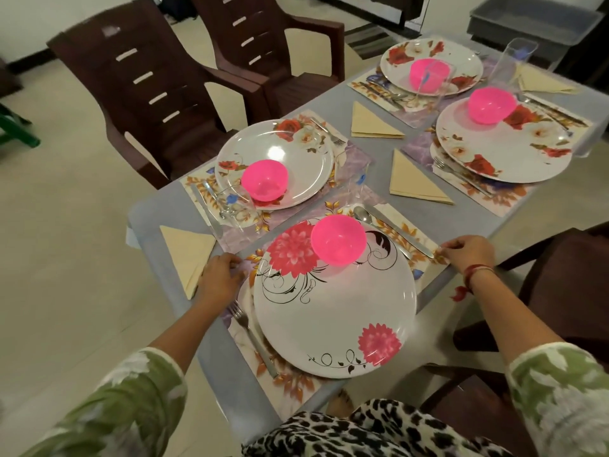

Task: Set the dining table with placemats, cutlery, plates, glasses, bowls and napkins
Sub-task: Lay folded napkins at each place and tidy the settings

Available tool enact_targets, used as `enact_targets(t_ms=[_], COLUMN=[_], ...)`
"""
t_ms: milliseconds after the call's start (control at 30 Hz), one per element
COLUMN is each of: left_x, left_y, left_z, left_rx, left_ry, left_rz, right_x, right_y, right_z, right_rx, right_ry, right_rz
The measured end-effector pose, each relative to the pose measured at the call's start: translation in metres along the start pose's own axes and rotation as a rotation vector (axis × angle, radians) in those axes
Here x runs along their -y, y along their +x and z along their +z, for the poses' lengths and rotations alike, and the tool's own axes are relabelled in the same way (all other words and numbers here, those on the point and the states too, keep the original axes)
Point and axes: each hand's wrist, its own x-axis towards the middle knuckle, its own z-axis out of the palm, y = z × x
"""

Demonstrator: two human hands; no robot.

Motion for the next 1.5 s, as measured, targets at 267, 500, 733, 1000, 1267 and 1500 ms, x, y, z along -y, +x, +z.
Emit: enact_targets(t_ms=[267, 500, 733, 1000, 1267, 1500], left_x=[0.010, 0.011, 0.006, 0.001, 0.025, 0.034], left_y=[0.000, 0.006, -0.003, -0.028, -0.057, -0.075], left_z=[0.008, 0.009, 0.006, -0.014, -0.019, -0.021], left_rx=[-0.058, -0.049, -0.124, -0.320, -0.381, -0.392], left_ry=[-0.011, 0.009, -0.012, -0.091, -0.137, -0.134], left_rz=[0.019, 0.043, 0.022, -0.023, -0.093, -0.145], right_x=[0.001, -0.005, 0.017, 0.095, 0.127, 0.157], right_y=[0.000, -0.005, -0.007, 0.012, 0.030, 0.026], right_z=[0.004, 0.006, 0.006, 0.036, 0.055, 0.079], right_rx=[0.013, -0.011, -0.116, 0.112, 0.285, 0.325], right_ry=[0.036, 0.089, 0.033, 0.222, 0.199, 0.342], right_rz=[0.026, -0.006, -0.281, -0.436, -0.574, -0.645])
